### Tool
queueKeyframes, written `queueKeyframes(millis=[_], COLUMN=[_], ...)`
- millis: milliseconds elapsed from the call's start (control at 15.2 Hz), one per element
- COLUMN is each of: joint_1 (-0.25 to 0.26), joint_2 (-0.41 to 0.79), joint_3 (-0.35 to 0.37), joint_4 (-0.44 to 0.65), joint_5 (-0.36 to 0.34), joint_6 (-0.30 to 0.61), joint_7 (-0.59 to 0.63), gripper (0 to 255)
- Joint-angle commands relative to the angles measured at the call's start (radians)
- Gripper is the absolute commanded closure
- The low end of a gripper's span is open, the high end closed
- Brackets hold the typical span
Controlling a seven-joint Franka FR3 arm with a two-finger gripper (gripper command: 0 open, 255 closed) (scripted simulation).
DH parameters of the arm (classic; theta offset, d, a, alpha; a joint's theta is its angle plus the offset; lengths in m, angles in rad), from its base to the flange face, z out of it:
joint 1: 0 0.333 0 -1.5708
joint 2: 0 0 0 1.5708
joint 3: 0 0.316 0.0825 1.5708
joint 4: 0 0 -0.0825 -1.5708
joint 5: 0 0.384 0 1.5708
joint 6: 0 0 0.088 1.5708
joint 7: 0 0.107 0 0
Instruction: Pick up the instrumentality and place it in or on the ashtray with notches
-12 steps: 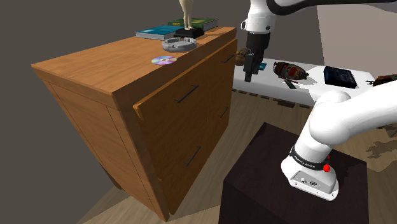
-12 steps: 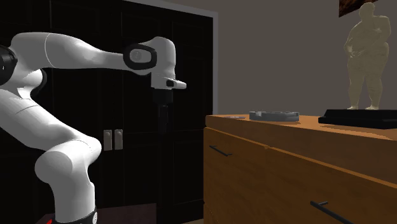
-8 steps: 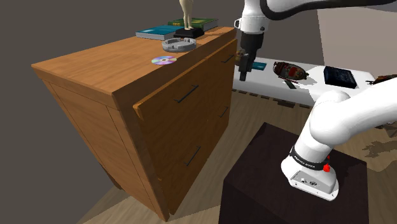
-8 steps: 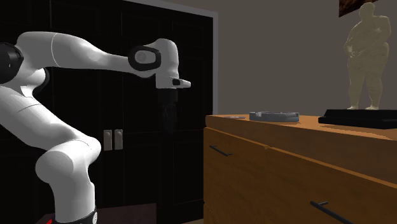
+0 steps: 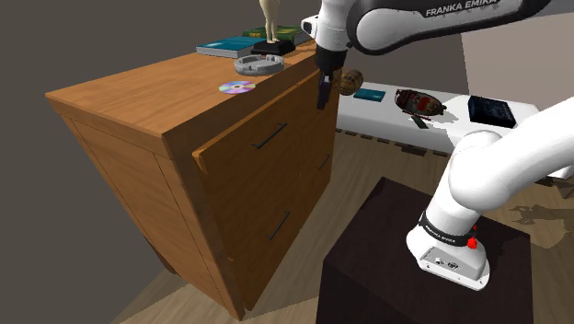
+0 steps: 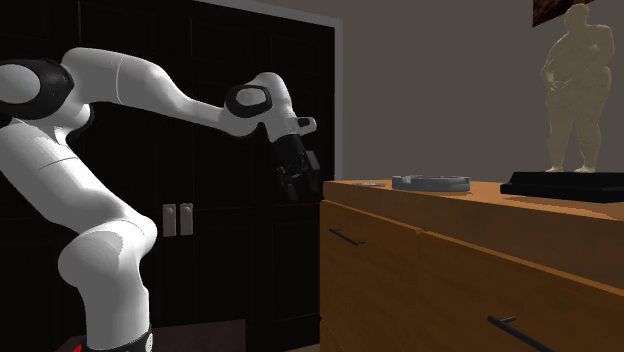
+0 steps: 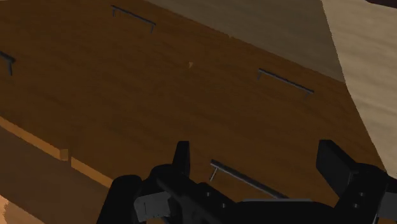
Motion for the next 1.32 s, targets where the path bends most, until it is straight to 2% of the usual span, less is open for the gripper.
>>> queueKeyframes(millis=[0, 462, 858, 1254], joint_1=[0.005, 0.001, -0.044, -0.091], joint_2=[0.032, 0.129, 0.2, 0.266], joint_3=[0.026, 0.134, 0.249, 0.269], joint_4=[0.011, 0.043, 0.064, 0.084], joint_5=[-0.062, -0.298, -0.565, -0.648], joint_6=[0.081, 0.341, 0.552, 0.609], joint_7=[-0.033, -0.091, -0.073, -0.029], gripper=[0, 0, 0, 0])
